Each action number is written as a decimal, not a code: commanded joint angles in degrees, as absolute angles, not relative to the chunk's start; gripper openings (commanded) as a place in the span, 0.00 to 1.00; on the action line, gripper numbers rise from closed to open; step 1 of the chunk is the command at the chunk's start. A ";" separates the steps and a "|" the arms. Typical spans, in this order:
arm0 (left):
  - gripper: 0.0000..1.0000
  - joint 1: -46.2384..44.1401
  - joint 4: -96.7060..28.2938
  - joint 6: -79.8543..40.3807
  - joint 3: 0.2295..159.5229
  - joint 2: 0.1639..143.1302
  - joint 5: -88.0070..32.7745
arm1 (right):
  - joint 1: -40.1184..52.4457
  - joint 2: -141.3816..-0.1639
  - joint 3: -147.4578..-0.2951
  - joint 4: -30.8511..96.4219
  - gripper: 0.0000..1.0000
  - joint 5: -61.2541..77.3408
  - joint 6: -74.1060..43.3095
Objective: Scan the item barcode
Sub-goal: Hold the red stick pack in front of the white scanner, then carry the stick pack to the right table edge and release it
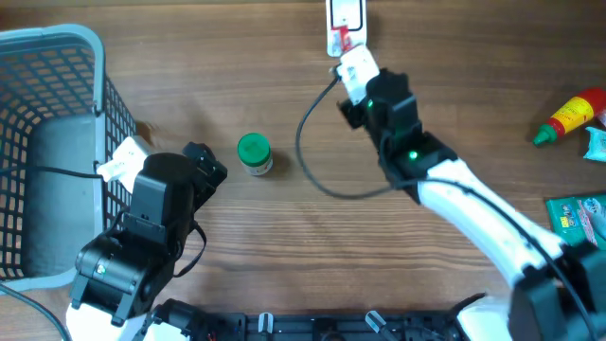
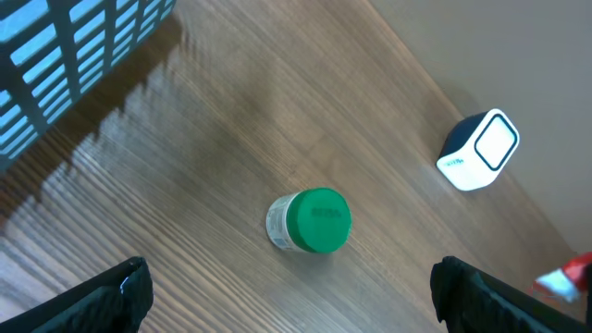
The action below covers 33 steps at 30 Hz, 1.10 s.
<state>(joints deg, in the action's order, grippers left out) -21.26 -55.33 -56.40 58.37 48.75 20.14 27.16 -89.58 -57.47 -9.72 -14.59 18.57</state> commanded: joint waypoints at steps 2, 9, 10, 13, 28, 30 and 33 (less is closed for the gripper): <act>1.00 -21.08 -55.37 -55.70 59.27 48.53 21.06 | 21.23 -98.91 -57.65 -22.20 0.04 -14.13 35.11; 1.00 -21.08 -55.37 -55.70 59.27 48.53 21.06 | 17.23 -112.05 -63.37 -36.40 0.04 -14.52 49.52; 1.00 -21.08 -55.37 -55.70 59.27 48.53 21.06 | 16.86 -113.75 -65.12 -36.38 0.04 -14.55 49.76; 1.00 -21.08 -55.37 -55.70 59.27 48.53 21.06 | 16.40 -120.33 -73.12 -36.36 0.04 -14.33 53.08; 1.00 -21.08 -55.40 -55.70 59.27 48.53 21.06 | 16.64 -137.78 -92.60 -33.39 0.04 -23.83 63.70; 1.00 -21.08 -55.37 -55.70 59.27 48.53 21.06 | 16.49 -137.32 -94.00 -33.36 0.04 -26.24 64.64; 1.00 -21.08 -55.37 -55.70 59.27 48.53 21.06 | 14.85 -134.06 -94.13 -30.41 0.04 -28.49 64.31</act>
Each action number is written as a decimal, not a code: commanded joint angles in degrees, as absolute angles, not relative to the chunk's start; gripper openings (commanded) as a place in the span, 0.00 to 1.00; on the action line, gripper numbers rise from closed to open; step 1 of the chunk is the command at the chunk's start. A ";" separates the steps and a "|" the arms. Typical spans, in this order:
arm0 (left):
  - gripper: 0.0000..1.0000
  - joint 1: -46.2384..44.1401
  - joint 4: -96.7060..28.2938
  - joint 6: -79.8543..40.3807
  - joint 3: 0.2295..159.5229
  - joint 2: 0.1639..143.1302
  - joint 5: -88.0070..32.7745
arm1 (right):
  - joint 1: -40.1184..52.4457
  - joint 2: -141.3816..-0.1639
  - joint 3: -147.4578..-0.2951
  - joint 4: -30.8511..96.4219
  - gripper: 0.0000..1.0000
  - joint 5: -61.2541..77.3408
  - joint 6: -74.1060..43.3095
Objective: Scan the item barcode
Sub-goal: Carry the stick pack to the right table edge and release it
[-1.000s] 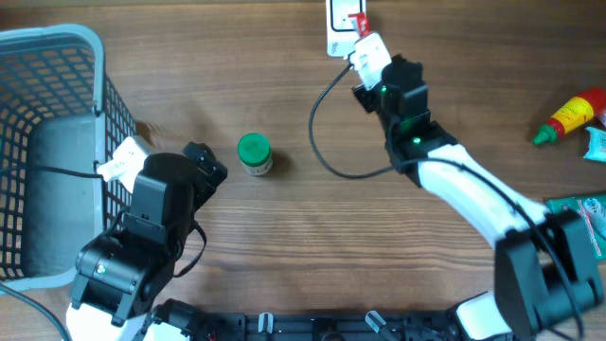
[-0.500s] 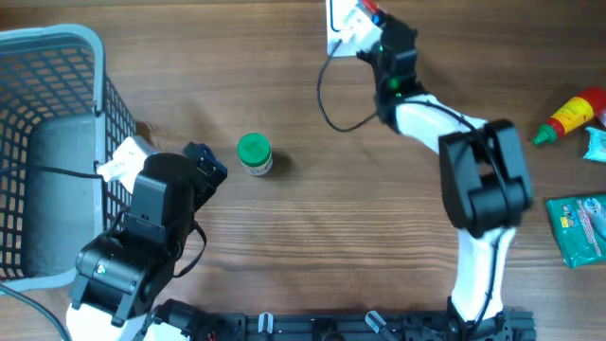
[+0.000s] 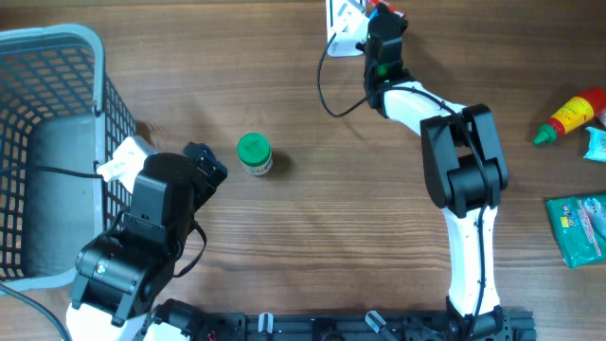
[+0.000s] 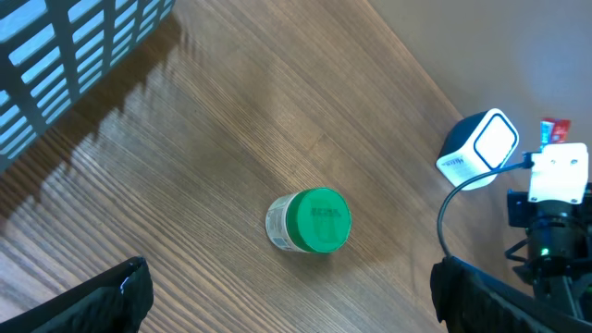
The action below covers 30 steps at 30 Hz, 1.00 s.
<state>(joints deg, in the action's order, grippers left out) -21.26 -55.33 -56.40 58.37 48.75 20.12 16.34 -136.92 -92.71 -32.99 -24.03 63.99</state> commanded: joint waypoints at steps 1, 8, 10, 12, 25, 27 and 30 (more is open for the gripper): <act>1.00 -21.08 -55.37 -55.70 59.27 48.53 21.06 | 13.56 -132.42 -94.13 -26.89 0.04 -28.99 64.10; 1.00 -21.08 -55.37 -55.70 59.27 48.53 21.06 | -1.85 -125.45 -94.13 -13.41 0.04 -41.39 49.17; 1.00 -21.08 -55.37 -55.70 59.27 48.53 21.06 | -8.21 -124.16 -94.13 -5.76 0.04 -45.80 40.60; 1.00 -21.08 -55.37 -55.70 59.27 48.53 21.06 | -11.62 -123.33 -94.13 3.66 0.04 -46.81 33.71; 1.00 -21.08 -55.37 -55.70 59.27 48.53 21.06 | -29.17 -121.30 -92.16 38.63 0.04 -22.81 -18.31; 1.00 -21.08 -55.37 -55.70 59.27 48.53 21.06 | -29.32 -121.27 -92.16 41.12 0.16 -22.81 -21.61; 1.00 -21.08 -55.37 -55.70 59.27 48.53 21.06 | -28.67 -118.78 -92.25 42.22 0.60 -22.83 -20.99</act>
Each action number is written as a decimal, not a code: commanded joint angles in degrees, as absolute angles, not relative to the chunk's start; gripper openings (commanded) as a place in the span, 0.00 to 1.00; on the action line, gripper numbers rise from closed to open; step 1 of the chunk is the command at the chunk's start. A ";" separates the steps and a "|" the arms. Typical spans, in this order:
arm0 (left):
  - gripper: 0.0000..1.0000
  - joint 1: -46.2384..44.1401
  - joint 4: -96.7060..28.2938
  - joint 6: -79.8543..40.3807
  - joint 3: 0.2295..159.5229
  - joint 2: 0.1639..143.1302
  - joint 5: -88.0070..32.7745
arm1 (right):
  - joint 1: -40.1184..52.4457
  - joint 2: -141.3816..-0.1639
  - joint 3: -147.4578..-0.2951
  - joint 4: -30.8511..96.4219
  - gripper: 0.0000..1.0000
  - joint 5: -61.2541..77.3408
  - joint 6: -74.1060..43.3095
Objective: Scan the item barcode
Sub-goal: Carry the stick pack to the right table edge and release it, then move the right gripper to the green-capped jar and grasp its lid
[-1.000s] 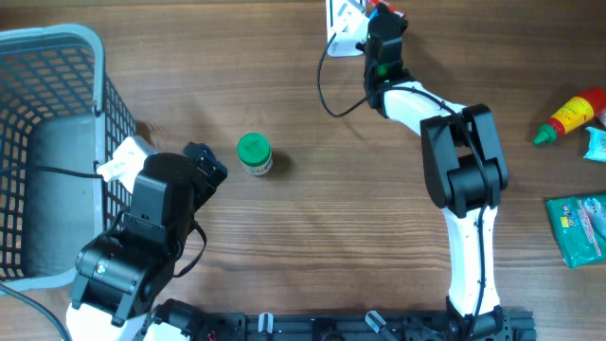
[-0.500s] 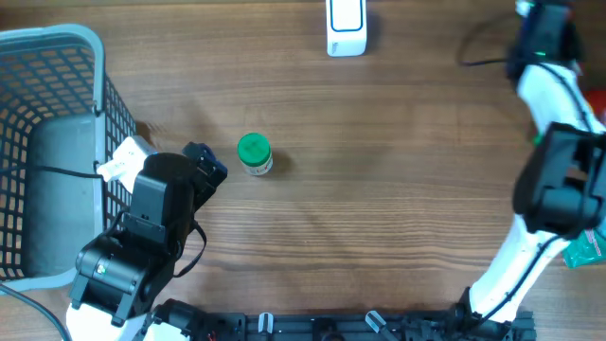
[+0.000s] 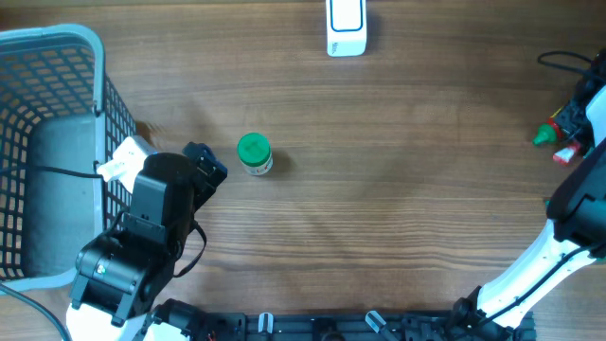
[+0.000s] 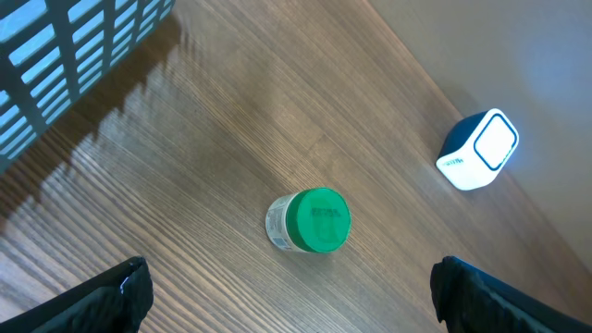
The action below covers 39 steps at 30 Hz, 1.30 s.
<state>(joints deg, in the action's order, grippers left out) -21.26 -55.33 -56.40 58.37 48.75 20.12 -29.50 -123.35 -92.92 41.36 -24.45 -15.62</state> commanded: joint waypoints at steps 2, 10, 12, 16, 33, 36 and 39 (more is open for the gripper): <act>1.00 -21.08 -55.37 -55.70 59.27 48.53 21.06 | -27.83 -113.60 -92.25 42.61 0.98 -21.82 -21.04; 1.00 -21.08 -55.37 -55.70 59.27 48.53 21.06 | -17.85 -99.22 -92.23 45.25 1.00 28.91 -24.16; 1.00 -21.08 -55.37 -55.70 59.27 48.53 21.06 | -12.78 -99.94 -92.23 47.83 1.00 31.40 -27.29; 1.00 -21.08 -55.37 -55.70 59.27 48.53 21.06 | -2.15 -101.41 -92.23 51.29 1.00 31.33 -31.16; 1.00 -21.08 -54.33 -36.75 62.37 48.34 21.21 | 31.00 -111.77 -92.18 35.09 1.00 12.82 -43.35; 1.00 -21.08 -59.31 -31.46 68.05 48.49 25.96 | 34.30 -112.16 -92.18 31.57 0.99 7.86 -41.78; 1.00 -21.08 -65.49 -31.09 74.83 48.71 33.50 | 37.43 -113.69 -92.18 30.70 0.99 3.05 -40.80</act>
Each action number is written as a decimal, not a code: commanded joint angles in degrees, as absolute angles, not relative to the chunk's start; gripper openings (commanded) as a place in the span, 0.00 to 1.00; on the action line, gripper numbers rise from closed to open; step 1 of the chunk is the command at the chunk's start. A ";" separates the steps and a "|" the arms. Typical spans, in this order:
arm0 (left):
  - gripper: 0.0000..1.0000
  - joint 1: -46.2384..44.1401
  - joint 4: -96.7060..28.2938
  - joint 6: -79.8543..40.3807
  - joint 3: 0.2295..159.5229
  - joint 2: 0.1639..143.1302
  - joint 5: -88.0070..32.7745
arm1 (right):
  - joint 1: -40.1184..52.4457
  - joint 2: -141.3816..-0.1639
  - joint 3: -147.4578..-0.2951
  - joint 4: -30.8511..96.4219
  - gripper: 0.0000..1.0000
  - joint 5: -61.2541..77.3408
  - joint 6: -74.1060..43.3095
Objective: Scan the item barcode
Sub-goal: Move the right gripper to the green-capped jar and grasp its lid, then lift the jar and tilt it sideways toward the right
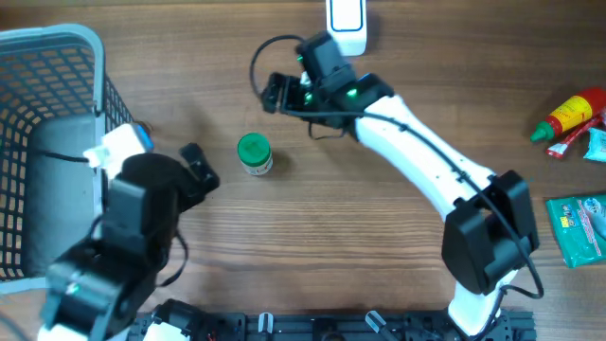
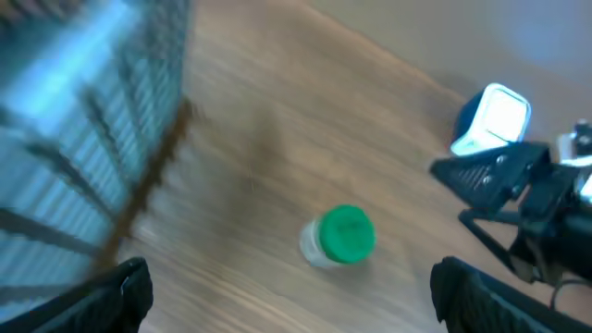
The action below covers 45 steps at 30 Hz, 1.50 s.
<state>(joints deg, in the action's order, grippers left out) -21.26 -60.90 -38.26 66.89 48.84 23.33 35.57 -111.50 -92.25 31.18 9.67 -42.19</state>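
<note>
A small jar with a green lid [image 1: 254, 153] stands upright on the wooden table; the left wrist view shows it too [image 2: 340, 236]. The white barcode scanner [image 1: 346, 24] sits at the back edge [image 2: 490, 120]. My right gripper [image 1: 275, 95] hovers just behind and right of the jar, empty and apparently open; it shows as dark prongs [image 2: 476, 176]. My left gripper [image 2: 291, 301] is open at the jar's near left, with its fingers [image 2: 120, 296] wide apart and nothing between them. The left wrist view is blurred.
A blue-grey wire basket [image 1: 57, 57] fills the left side, close to my left arm. A black cable [image 1: 256, 62] loops behind the right gripper. A red sauce bottle [image 1: 573, 114] and a green packet [image 1: 578, 223] lie at the far right.
My right arm was at the table's far right edge by the red bottle; its gripper is now just behind the jar. My left arm has shifted, and its view now takes in more of the basket.
My right gripper was first in front of the scanner, then up against it at the back edge, then at the far right edge. Now it is beside the jar. The jar and the scanner have stayed where they were, and the left gripper has stayed open.
</note>
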 commanded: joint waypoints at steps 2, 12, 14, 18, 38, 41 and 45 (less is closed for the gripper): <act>1.00 -21.08 -69.76 -32.25 80.20 48.69 36.29 | 39.53 -115.48 -92.18 30.17 0.99 0.51 -40.01; 1.00 -21.08 -78.32 -38.02 85.25 48.47 36.91 | 46.83 -120.84 -92.18 26.74 0.99 -4.67 -38.76; 1.00 -21.08 -78.76 -38.02 85.25 48.47 36.91 | 47.48 -121.99 -92.18 26.92 0.99 -5.19 -38.83; 1.00 -21.08 -79.79 -38.02 85.25 48.47 36.91 | 48.14 -124.40 -92.18 29.54 0.96 -4.73 -38.94; 1.00 -21.08 -81.73 -38.20 85.25 48.47 35.20 | 34.46 -115.11 -94.50 56.01 0.70 -9.50 -38.96; 1.00 -21.08 -81.73 -38.17 85.25 48.47 35.20 | 27.86 -115.07 -93.47 58.52 0.69 -9.43 -38.83; 1.00 -21.08 -81.73 -38.17 85.25 48.47 35.20 | 20.34 -115.07 -87.81 53.60 0.69 -5.50 -38.89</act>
